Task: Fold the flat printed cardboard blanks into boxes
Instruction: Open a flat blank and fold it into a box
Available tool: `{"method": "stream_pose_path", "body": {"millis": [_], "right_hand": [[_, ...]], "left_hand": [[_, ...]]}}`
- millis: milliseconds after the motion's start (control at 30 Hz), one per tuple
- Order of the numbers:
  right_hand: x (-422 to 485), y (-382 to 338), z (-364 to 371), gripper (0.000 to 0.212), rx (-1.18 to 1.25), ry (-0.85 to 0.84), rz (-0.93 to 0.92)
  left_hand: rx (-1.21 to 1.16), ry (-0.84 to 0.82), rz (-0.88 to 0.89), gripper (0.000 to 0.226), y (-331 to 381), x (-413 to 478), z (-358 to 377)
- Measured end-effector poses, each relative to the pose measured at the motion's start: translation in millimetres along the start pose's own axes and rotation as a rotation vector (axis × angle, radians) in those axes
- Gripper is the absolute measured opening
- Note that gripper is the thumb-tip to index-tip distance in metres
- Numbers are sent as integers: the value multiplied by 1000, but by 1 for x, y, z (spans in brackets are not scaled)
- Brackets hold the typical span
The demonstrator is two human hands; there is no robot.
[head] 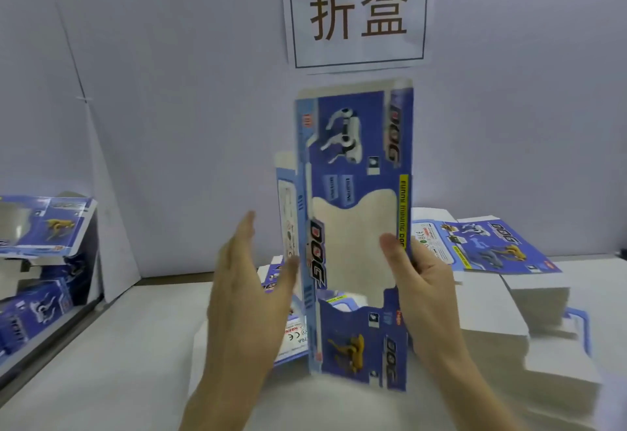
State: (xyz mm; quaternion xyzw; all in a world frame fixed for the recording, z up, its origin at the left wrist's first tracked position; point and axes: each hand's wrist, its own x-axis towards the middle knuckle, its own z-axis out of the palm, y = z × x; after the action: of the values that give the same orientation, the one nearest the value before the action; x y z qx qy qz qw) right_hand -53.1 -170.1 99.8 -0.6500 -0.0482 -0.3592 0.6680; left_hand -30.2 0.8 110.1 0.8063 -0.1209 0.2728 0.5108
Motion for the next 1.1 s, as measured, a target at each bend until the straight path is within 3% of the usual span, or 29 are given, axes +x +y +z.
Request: {"method": "stream_pose_path", "body": {"millis": [67,167,200,267,333,400,500,600,667,733,800,867,933,1100], "right_hand": [[-4,-2,10,25,-18,-120,-134],[-13,-4,15,40,-37,-387,-207],[-15,-6,16,39,-61,-459,-229],[-14,-9,14,31,-132,-491,-263],[-10,-7,11,30,-143,-362,-264],[-6,-6,9,34,-60,-178,-201],[1,-5,-2,51,101,-108,-4],[8,-8,-22,44,100,-352,171],[8,-9,-25,35,53,-442,164],[6,-7,-20,27,53,-442,96],[3,-6,-12,42,65,-441,34],[2,-4,-8,56,75,-461,-16],[4,-7,-12,45,158,-484,-3],[7,-8,-21,26,108,-505,-9]], "left_hand": [[-196,-156,28,86,12,-9,4],[-391,-261,6,116,18,-13,9],[-479,-243,0,109,17,-10,8],[-599,-167,-8,68,11,-2,2],[-672,-116,-56,30,1,7,-7],[-777,-176,-123,20,-8,12,-15],[-870,-276,-164,28,-17,13,-20],[-848,-308,-102,51,-15,14,-19],[-799,-311,-45,51,-11,13,-19],[-732,-397,-8,71,-6,9,-16],[-665,-505,-20,97,1,2,-12],[-619,-478,-1,92,2,-1,-9],[-611,-432,30,88,2,0,-8],[-616,-458,-7,110,6,0,-14]]}}
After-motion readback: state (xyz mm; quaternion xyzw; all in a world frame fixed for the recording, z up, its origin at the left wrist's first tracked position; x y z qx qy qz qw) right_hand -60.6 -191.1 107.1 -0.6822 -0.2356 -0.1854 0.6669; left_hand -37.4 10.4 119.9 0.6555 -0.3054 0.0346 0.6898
